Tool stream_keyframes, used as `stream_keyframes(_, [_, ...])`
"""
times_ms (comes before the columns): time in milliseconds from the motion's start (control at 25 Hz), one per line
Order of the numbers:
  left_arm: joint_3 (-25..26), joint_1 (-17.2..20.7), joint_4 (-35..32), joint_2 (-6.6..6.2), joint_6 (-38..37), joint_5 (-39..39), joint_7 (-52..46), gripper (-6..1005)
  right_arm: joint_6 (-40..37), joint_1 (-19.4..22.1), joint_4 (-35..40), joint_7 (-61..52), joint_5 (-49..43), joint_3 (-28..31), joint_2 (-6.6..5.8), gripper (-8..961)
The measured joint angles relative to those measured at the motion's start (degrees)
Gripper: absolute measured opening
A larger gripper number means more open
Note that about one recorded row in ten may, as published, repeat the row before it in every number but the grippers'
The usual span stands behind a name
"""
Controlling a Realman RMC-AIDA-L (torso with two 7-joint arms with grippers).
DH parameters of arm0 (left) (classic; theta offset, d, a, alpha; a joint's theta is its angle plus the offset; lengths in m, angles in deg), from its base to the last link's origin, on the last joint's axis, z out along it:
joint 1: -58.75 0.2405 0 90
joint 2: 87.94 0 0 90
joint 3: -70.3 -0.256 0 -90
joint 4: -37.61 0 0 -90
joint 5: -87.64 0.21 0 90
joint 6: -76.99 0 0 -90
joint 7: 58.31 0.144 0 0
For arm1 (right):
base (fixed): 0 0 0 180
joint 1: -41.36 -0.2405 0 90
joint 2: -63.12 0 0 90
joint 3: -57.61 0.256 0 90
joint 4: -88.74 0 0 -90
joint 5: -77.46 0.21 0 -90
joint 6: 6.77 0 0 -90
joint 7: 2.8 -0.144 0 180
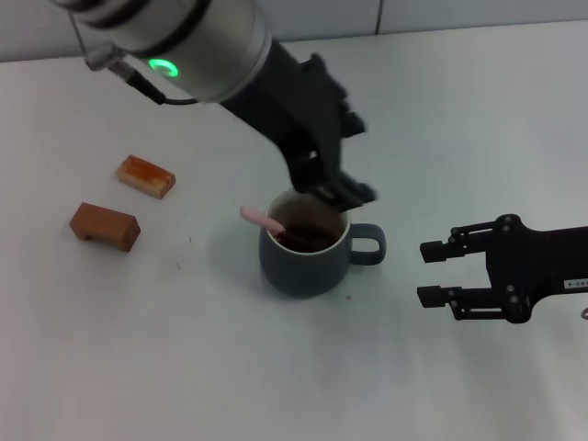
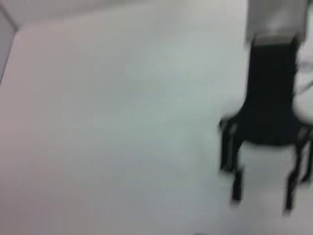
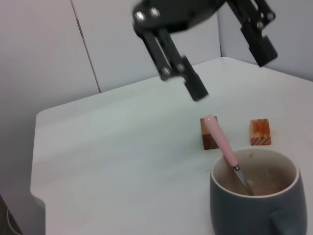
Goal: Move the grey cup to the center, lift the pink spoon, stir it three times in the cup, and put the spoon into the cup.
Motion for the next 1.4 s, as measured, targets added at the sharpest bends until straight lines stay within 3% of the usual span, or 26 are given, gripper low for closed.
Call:
stream_keyframes(80, [0.0,0.0,0.0,0.0,0.0,0.0,0.0,675,0.0,0.0,0.0,0.0,0.0,0.0,0.0,565])
stream_keyframes(120, [6.4,1.5,2.2,-0.22,-0.8,-8.9,3.1,683,-0.1,0.0,0.0,0.0,0.0,0.1,0.0,565])
stream_keyframes(160, [6.4,1.5,2.2,-0.22,-0.8,-8.9,3.1,682,-0.1,0.0,0.0,0.0,0.0,0.2,-0.01,565])
stream_keyframes(200, [11.0,2.3,4.6,-0.37,-2.4,-13.6,5.4,681,-0.2,0.0,0.1,0.0,0.0,0.3,-0.02,565])
stream_keyframes(320, [14.5,3.0,6.8,-0.44,-4.2,-16.6,7.4,678,-0.4,-0.1,0.1,0.0,0.1,0.5,-0.07,565])
stream_keyframes(360, [20.3,4.0,10.8,-0.49,-8.3,-20.3,12.2,677,-0.4,-0.1,0.1,0.0,0.1,0.5,-0.08,565])
stream_keyframes(400, [22.7,5.0,12.5,-0.53,-10.3,-20.9,15.0,676,-0.4,-0.1,0.1,0.0,0.1,0.6,-0.1,565])
stream_keyframes(480, [22.7,5.0,12.5,-0.53,-10.3,-20.9,15.0,674,-0.4,-0.1,0.2,0.0,0.1,0.7,-0.15,565])
stream_keyframes(640, [26.7,12.0,14.4,-1.14,-11.0,-20.3,23.2,668,-1.5,0.2,1.3,0.0,0.2,2.0,-0.2,565])
stream_keyframes(720, [26.7,12.0,14.4,-1.14,-11.0,-20.3,23.2,665,-2.5,0.2,1.9,0.0,0.2,3.4,-0.24,565])
stream_keyframes(760, [28.3,15.0,14.4,-1.24,-9.7,-19.2,25.6,663,-3.1,0.2,2.1,0.0,0.2,4.2,-0.25,565])
stream_keyframes(800, [28.3,15.0,14.4,-1.24,-9.7,-19.2,25.6,665,-3.1,0.2,2.1,0.0,0.2,4.2,-0.25,565])
stream_keyframes(840, [29.3,17.6,14.3,-1.22,-8.6,-17.6,26.8,666,-3.6,0.3,2.4,0.0,0.2,5.5,-0.25,565])
stream_keyframes(920, [29.3,17.6,14.3,-1.22,-8.6,-17.6,26.8,669,-3.8,0.5,2.4,0.1,0.2,6.4,-0.27,565])
stream_keyframes(1040, [30.0,24.1,13.7,-0.97,-5.6,-14.6,27.8,670,-3.5,0.8,2.4,0.2,0.2,6.9,-0.27,564])
stream_keyframes(1400, [31.7,32.4,15.7,-0.75,0.9,-13.5,31.0,667,-2.9,0.9,2.2,0.4,0.0,7.3,-0.27,565])
